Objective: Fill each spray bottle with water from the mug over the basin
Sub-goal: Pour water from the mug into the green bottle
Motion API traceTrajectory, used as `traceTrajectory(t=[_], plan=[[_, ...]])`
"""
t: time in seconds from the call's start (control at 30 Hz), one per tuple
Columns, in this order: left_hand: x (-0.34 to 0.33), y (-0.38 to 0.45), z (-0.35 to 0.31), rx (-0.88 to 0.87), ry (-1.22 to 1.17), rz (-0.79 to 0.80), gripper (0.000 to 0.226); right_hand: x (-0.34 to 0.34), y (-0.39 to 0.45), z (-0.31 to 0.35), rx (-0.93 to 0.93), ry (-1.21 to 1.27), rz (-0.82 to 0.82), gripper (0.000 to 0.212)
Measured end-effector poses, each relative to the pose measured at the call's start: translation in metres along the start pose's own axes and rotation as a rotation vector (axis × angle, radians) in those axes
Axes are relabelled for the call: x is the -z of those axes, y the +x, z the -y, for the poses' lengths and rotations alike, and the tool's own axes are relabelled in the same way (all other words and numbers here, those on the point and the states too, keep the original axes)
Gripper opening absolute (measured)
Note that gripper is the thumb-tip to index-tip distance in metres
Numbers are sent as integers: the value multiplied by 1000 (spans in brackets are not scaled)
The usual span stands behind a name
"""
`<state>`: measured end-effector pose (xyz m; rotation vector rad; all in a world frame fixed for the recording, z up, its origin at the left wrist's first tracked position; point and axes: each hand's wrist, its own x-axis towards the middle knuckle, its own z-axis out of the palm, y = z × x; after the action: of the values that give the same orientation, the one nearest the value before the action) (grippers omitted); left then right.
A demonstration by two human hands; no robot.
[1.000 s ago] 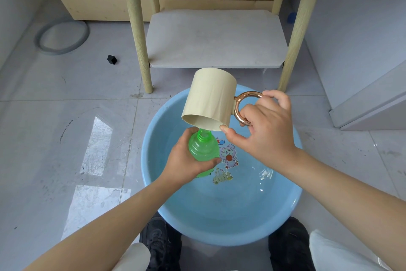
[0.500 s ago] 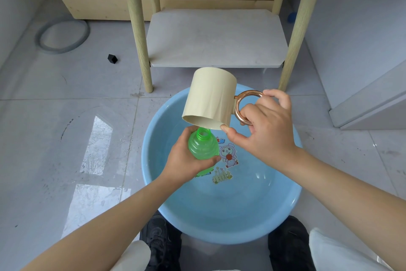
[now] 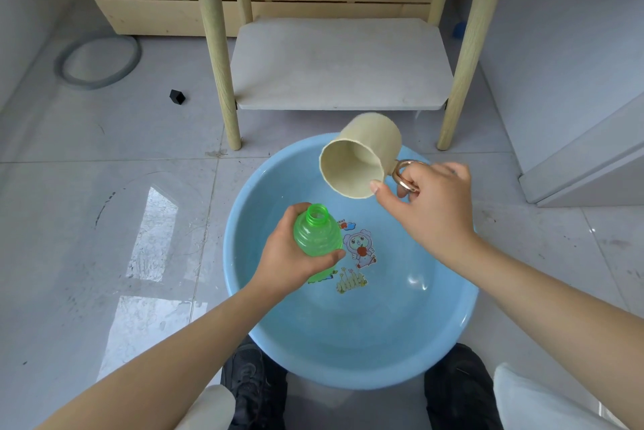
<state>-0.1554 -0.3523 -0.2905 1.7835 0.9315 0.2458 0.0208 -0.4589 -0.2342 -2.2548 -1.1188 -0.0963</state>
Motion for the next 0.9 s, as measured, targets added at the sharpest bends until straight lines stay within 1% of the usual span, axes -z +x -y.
traceTrajectory(t=[0.07, 0.13, 0.2, 0.27, 0.37, 0.43, 0.47, 0.57, 0.73, 0.9], plan=[[1, 1, 0, 1, 1, -3, 70, 5, 6, -2, -245, 58, 150, 58], [4, 2, -4, -3, 5, -6, 69, 8, 10, -6, -483, 182, 263, 59], [8, 5, -10, -9, 1, -13, 68, 11, 14, -8, -597, 294, 325, 57], [14, 10, -16, -26, 3, -29, 66, 16, 17, -6, -657, 373, 343, 57], [24, 16, -34, -43, -1, -64, 65, 30, 25, 3, -684, 436, 348, 58], [33, 20, -50, -65, -18, -83, 68, 44, 32, 11, -679, 482, 334, 64], [36, 22, -57, -74, -21, -85, 69, 51, 36, 14, -667, 494, 326, 63], [51, 25, -90, -116, -11, -92, 64, 82, 52, 29, -619, 518, 284, 47], [79, 28, -157, -213, 7, -101, 64, 136, 83, 47, -562, 578, 172, 48], [96, 33, -222, -234, -22, -149, 72, 172, 113, 63, -522, 631, 89, 46]])
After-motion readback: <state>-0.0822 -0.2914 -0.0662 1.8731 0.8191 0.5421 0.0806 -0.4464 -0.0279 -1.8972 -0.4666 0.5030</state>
